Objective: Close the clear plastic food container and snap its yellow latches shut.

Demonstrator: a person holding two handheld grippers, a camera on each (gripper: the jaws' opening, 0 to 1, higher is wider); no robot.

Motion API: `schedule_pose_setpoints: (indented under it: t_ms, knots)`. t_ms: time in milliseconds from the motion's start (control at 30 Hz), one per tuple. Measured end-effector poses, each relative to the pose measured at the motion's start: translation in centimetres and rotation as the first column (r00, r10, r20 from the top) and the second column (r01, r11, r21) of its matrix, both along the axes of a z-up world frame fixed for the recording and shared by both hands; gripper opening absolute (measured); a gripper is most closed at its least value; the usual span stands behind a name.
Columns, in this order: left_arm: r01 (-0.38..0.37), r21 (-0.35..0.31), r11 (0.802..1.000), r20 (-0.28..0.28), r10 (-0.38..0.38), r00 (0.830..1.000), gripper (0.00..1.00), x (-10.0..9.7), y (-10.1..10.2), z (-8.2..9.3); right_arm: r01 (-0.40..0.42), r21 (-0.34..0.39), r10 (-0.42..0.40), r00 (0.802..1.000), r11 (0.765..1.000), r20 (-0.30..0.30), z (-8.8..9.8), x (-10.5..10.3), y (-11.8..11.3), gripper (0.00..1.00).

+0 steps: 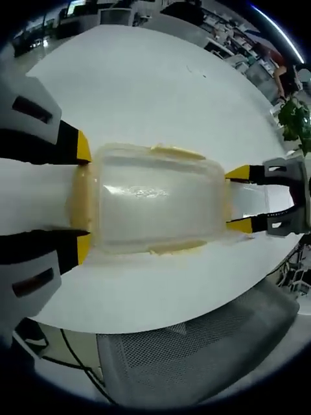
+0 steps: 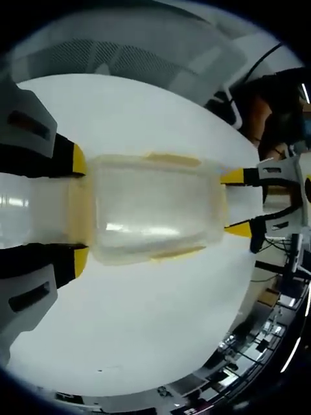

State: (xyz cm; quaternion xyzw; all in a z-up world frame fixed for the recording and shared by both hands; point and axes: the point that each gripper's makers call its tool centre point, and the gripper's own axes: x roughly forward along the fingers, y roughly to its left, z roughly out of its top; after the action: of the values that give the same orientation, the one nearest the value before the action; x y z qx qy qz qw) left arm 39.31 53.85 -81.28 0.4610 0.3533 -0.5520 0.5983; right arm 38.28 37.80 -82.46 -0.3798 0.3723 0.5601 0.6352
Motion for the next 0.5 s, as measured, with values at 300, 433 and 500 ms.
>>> schedule_pose_setpoints:
  t_ms: [300, 433, 500]
  knots:
    - [0.011, -0.011, 1.0, 0.063, -0.01, 0.998, 0.37, 0.4, -0.7, 2.3, 0.0, 0.023, -0.001, 0.998, 1.0, 0.069, 2.4, 0.4, -0.6, 0.38]
    - [0.015, -0.019, 1.0, 0.084, -0.013, 0.996, 0.37, 0.5, -1.2, 3.1, 0.003, 0.026, -0.005, 0.996, 1.0, 0.086, 2.9, 0.5, -1.1, 0.38]
    - [0.017, -0.021, 1.0, 0.092, -0.015, 0.996, 0.37, 0.5, -1.4, 3.4, 0.003, 0.028, -0.006, 0.996, 1.0, 0.093, 3.3, 0.4, -1.3, 0.38]
